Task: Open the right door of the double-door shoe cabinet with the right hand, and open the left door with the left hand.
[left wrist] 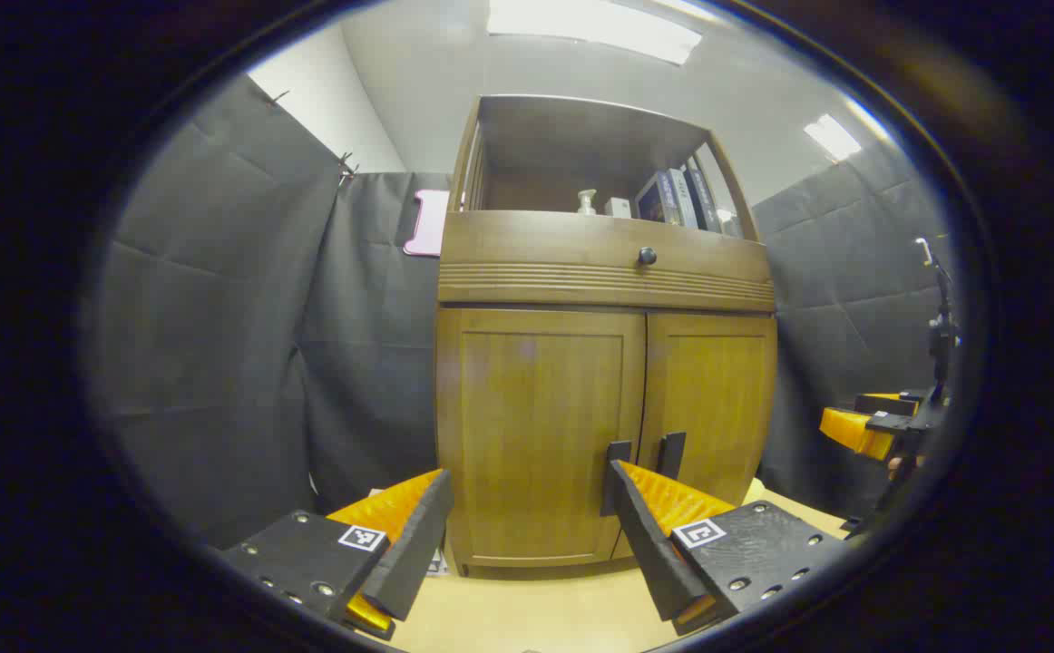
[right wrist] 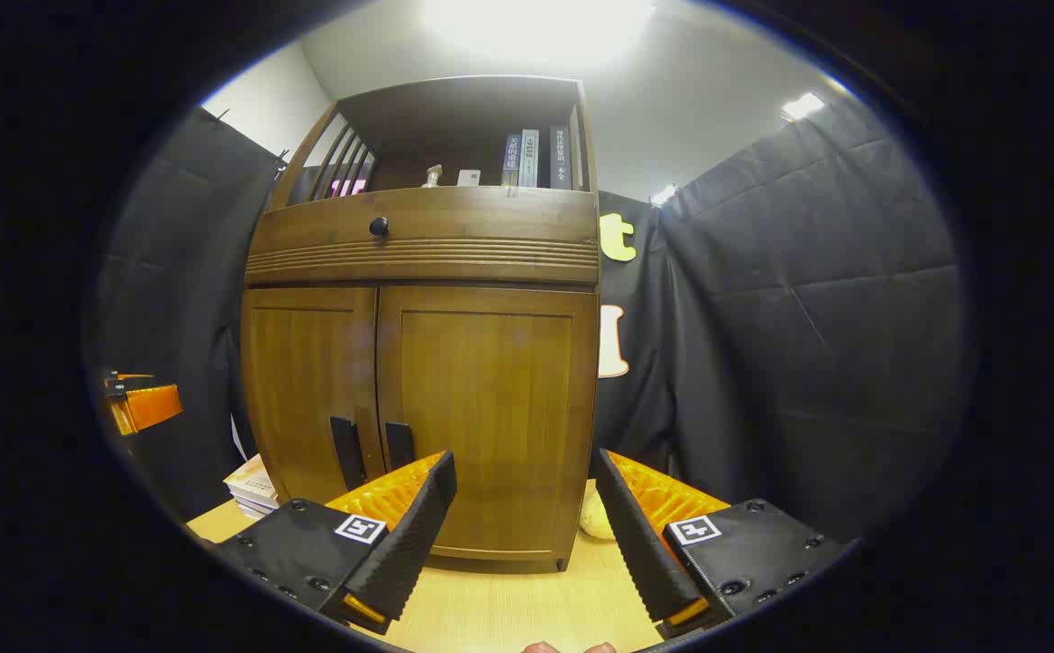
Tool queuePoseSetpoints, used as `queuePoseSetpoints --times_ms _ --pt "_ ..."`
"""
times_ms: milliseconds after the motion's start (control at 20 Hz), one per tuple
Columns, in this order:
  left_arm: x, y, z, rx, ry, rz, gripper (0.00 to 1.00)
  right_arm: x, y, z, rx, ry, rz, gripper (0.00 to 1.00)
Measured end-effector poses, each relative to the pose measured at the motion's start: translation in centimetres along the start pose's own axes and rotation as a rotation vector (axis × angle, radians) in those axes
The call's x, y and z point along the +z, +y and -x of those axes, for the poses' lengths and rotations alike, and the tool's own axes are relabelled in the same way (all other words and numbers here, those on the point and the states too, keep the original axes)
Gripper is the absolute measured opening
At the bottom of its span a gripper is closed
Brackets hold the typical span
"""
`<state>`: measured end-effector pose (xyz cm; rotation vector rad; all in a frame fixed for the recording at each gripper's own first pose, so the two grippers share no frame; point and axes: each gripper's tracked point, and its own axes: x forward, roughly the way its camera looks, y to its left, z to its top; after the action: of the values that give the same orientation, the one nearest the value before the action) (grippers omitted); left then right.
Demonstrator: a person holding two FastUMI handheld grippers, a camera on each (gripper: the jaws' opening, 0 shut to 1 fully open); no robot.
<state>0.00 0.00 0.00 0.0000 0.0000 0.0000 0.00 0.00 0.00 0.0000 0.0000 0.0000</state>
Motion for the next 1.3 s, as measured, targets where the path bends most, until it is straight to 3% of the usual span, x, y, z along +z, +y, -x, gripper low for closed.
queuePoseSetpoints --times_ms 650,800,1300 --pt "-1.5 1.7 2.4 0.065 0.035 0.025 1.0 -1.1 1.1 0.7 0.004 0.055 -0.036 0.97" --pt "-1.6 2.4 2.9 0.085 0.042 -0.001 1.0 -1.5 1.8 0.5 0.023 0.07 -0.032 0.97" --pt "-2.9 2.9 3.9 0.124 0.079 0.076 1.0 -1.0 5.3 -1.7 0.101 0.093 -0.103 0.96"
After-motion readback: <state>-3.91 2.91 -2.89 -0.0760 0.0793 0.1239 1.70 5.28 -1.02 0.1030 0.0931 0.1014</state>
